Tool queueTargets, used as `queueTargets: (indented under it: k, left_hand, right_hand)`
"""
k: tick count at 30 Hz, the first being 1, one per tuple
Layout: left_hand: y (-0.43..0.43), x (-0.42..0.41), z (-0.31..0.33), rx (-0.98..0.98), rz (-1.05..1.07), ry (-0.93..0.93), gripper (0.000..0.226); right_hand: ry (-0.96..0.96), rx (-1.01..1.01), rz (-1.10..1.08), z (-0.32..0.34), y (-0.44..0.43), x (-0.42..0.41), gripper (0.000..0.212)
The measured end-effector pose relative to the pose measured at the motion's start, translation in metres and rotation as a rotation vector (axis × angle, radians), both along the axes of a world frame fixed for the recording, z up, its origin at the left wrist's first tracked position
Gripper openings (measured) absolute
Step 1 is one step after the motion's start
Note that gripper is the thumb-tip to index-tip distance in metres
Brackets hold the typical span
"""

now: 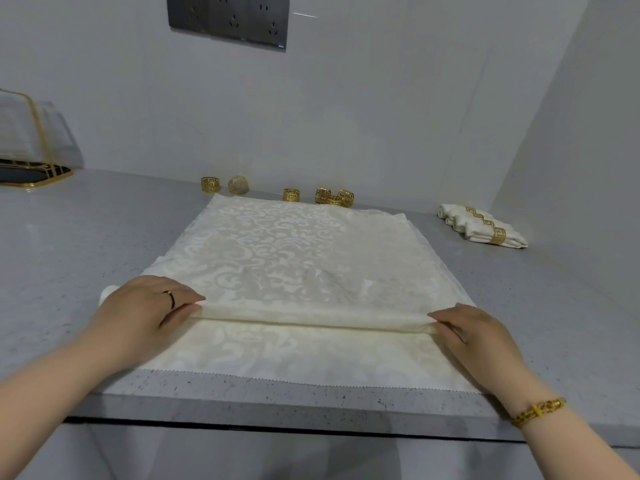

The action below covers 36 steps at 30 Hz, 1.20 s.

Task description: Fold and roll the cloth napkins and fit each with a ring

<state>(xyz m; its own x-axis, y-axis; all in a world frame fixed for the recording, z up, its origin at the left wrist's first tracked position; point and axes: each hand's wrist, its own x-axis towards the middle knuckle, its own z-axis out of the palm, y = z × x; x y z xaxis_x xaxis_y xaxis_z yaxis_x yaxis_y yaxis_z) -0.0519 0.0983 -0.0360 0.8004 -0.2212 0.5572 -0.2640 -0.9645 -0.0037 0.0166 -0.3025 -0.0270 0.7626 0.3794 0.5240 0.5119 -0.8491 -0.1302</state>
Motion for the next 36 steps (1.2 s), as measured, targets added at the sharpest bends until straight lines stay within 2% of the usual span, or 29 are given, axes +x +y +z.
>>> queueTargets:
  k: [1,3,7,9,13,16,20,23,25,28,31,34,36]
  left_hand:
    - [0.002,-0.002,-0.004,-0.006,-0.014,-0.021,0.075]
    - [0.000,-0.005,-0.008,-0.063,-0.026,-0.015,0.070]
    - [-0.006,0.005,-0.001,-0.346,0.091,0.161,0.031]
    - [-0.012,0.015,0.002,-0.372,0.162,0.241,0.028]
    - [-0.016,0.024,0.009,-0.387,0.264,0.269,0.020]
    - [-0.017,0.023,0.006,-0.306,0.186,0.164,0.007]
    - [-0.006,0.015,-0.005,-0.241,0.081,0.193,0.013]
    - [0.003,0.010,-0.009,-0.256,0.062,0.230,0.030]
    - [0.006,0.012,-0.009,-0.201,0.071,0.187,0.024]
    - [0.001,0.015,-0.001,-0.083,0.044,0.088,0.040]
    - [0.001,0.015,0.005,-0.014,0.048,-0.006,0.041]
    - [-0.004,0.014,0.008,-0.131,0.094,0.101,0.033]
    - [-0.003,0.021,0.008,-0.162,0.127,0.175,0.031]
  right_hand:
    - [0.045,-0.024,0.015,0.000,-0.001,-0.004,0.026]
    - [0.142,0.039,-0.016,0.004,-0.001,-0.008,0.020]
    - [0.290,0.111,-0.076,0.006,0.002,0.005,0.029]
    - [0.316,0.097,-0.105,0.008,0.008,0.014,0.030]
    - [0.355,0.069,-0.189,0.010,0.021,0.028,0.024]
    - [0.255,0.029,-0.153,0.006,0.025,0.031,0.010]
    - [0.268,0.021,-0.036,0.003,0.015,0.023,0.015]
    - [0.361,0.090,0.035,0.006,0.004,0.014,0.019]
    - [0.362,0.100,0.015,0.008,0.002,0.015,0.021]
    - [0.289,0.011,-0.058,0.009,0.008,0.019,0.021]
    - [0.286,0.063,-0.077,0.011,0.009,0.023,0.025]
    - [0.317,0.103,-0.090,0.014,0.012,0.029,0.029]
    - [0.339,0.047,-0.113,0.014,0.016,0.036,0.031]
